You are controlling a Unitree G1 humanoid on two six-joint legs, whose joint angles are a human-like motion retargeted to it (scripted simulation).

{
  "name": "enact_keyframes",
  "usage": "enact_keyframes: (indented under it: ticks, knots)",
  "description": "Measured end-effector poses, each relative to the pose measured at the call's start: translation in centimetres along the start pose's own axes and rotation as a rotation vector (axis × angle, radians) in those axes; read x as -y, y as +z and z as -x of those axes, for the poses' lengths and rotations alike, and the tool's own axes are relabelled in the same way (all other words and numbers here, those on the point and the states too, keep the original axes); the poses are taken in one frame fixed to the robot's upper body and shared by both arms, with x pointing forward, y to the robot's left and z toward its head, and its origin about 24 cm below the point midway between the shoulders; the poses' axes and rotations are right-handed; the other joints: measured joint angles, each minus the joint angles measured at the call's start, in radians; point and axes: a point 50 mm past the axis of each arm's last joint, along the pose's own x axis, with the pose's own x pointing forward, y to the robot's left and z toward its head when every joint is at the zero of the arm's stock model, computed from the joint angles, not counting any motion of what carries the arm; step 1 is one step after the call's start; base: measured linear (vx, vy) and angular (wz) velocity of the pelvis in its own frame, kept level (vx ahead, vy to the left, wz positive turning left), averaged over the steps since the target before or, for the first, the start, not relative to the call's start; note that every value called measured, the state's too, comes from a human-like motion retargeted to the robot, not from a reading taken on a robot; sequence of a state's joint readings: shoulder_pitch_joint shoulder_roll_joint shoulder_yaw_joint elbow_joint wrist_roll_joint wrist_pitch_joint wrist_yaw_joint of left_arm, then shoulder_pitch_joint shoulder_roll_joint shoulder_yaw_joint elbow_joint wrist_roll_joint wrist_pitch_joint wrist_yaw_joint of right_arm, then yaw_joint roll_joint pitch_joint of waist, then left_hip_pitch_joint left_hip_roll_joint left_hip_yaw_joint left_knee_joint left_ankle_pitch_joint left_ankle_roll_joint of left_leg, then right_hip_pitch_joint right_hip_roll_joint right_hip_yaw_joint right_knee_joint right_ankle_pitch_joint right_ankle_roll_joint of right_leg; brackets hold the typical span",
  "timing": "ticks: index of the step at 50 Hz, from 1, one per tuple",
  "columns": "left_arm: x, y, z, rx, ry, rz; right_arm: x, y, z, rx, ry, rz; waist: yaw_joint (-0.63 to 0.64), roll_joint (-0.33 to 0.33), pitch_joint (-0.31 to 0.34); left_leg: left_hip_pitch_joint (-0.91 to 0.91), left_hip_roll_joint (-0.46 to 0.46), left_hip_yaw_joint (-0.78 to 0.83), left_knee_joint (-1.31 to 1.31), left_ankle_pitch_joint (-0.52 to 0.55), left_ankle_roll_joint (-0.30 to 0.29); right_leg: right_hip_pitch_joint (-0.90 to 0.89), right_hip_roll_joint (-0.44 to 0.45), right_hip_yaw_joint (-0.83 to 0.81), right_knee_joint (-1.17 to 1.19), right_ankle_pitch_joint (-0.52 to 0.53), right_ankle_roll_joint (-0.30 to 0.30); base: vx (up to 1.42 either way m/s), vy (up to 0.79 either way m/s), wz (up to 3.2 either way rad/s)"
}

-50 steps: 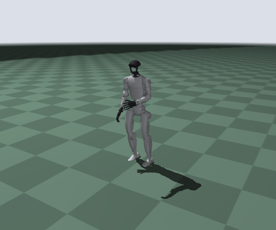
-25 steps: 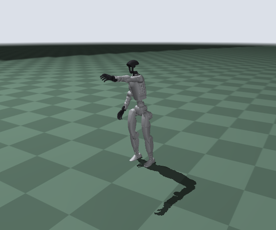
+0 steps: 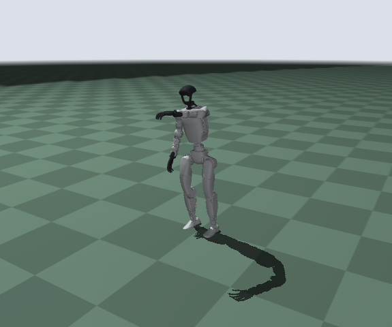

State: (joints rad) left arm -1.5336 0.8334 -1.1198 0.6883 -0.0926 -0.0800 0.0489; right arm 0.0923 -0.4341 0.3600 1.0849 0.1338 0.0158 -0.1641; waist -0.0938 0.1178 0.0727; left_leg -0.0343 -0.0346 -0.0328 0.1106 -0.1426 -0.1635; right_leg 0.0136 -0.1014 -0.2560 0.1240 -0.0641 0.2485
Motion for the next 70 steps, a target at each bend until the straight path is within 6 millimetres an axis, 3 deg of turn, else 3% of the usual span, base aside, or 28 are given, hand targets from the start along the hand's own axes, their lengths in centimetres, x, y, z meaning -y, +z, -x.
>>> enact_keyframes:
  ticks: [5,11,18,25,30,36,42,46,50,53,55,59,65,70]
  knots:
    - [0.5,2.3,0.9,0.123,-0.025,0.039,2.1,2.3,-0.5,0.049,-0.064,0.044,0.061,-0.007,0.013,-0.011,-0.02,-0.073,0.0,0.012,0.002,0.051,-0.002,-0.059,-0.068,0.012,-0.006,-0.06,-0.01,0.71]
    - [1.2,2.9,3.1,0.21,-0.059,0.082,4.4,6.5,-1.0,0.146,-0.127,0.091,0.147,-0.02,0.019,-0.019,-0.031,-0.113,-0.01,0.025,0.01,0.064,-0.006,-0.101,-0.086,0.015,-0.006,-0.06,-0.01,0.35]
    - [1.0,1.1,7.2,0.227,-0.013,0.143,6.1,12.5,-0.6,0.31,-0.189,0.046,0.233,-0.05,0.034,-0.052,-0.048,-0.121,0.025,0.003,0.021,0.065,-0.02,-0.132,-0.102,0.024,-0.001,-0.05,0.0,0.24]
    - [0.4,-2.6,11.4,0.131,0.057,0.147,5.1,16.1,0.2,0.452,-0.151,0.057,0.301,-0.099,0.047,-0.088,0.021,0.155,0.109,-0.034,0.016,0.07,-0.035,-0.189,-0.101,0.012,0.012,0.01,0.03,0.46]
    - [0.4,-6.7,14.7,-0.037,0.102,0.136,2.8,16.8,0.5,0.5,-0.079,0.166,0.346,-0.12,0.044,-0.047,0.036,0.185,0.049,-0.014,-0.006,0.079,-0.031,-0.215,-0.072,-0.007,0.011,0.09,0.07,0.33]
    - [0.4,-11.6,19.3,-0.292,0.152,0.096,-0.8,16.1,0.6,0.508,0.037,0.307,0.403,-0.152,0.026,0.002,0.025,0.157,0.002,-0.015,-0.003,0.085,-0.047,-0.23,-0.012,-0.037,-0.004,0.14,0.09,0.11]
    - [0.3,-14.5,23.1,-0.482,0.176,-0.023,-3.6,14.8,0.7,0.493,0.126,0.381,0.455,-0.183,0.001,0.027,0.007,0.123,-0.004,-0.043,-0.005,0.096,-0.075,-0.26,0.04,-0.062,-0.012,0.14,0.11,0.22]
    - [1.1,-16.1,25.3,-0.595,0.147,-0.144,-4.3,14.3,0.7,0.492,0.125,0.392,0.463,-0.177,-0.003,0.049,0.006,0.067,-0.002,-0.059,-0.007,0.082,-0.107,-0.305,0.17,-0.081,-0.06,0.13,0.12,0.6]
    - [3.4,-18.2,28.1,-0.754,0.111,-0.151,-4.5,14.2,0.6,0.491,0.092,0.375,0.443,-0.155,0.001,0.085,0.017,-0.013,-0.012,-0.065,-0.012,0.03,-0.14,-0.302,0.388,-0.084,-0.148,0.12,0.1,0.94]
    - [6.3,-19.9,30.4,-0.912,0.14,-0.018,-4.6,14.3,0.7,0.501,0.072,0.336,0.406,-0.15,0.021,0.119,0.013,-0.093,-0.02,-0.067,-0.009,-0.042,-0.143,-0.207,0.564,-0.072,-0.175,0.1,0.05,1.35]
    - [9.2,-20.8,32.2,-1.04,0.15,0.098,-4.8,13.7,0.8,0.504,0.05,0.319,0.38,-0.155,-0.01,0.108,0.012,-0.148,-0.032,-0.056,-0.009,-0.115,-0.11,-0.117,0.615,-0.056,-0.17,0.12,0.01,1.51]
    - [14.4,-21.5,34.3,-1.3,0.281,0.38,-4.7,14.1,1.0,0.51,0.019,0.233,0.341,-0.164,0.047,0.159,0.013,-0.263,-0.049,-0.051,-0.013,-0.136,-0.061,0.0,0.604,-0.056,-0.163,0.11,-0.04,1.54]
    - [23.0,-18.8,36.4,-1.575,0.225,0.627,-3.9,13.3,0.9,0.504,-0.051,0.161,0.301,-0.186,0.096,0.184,0.011,-0.429,-0.062,-0.043,-0.014,-0.136,-0.031,0.179,0.384,-0.022,-0.142,0.12,-0.11,1.52]
    - [29.0,-14.4,39.0,-1.62,-0.121,0.621,-3.3,11.3,0.5,0.458,-0.047,0.198,0.274,-0.21,0.111,0.186,0.001,-0.555,-0.077,-0.038,-0.015,-0.12,-0.042,0.404,0.175,0.015,-0.076,0.16,-0.2,1.34]
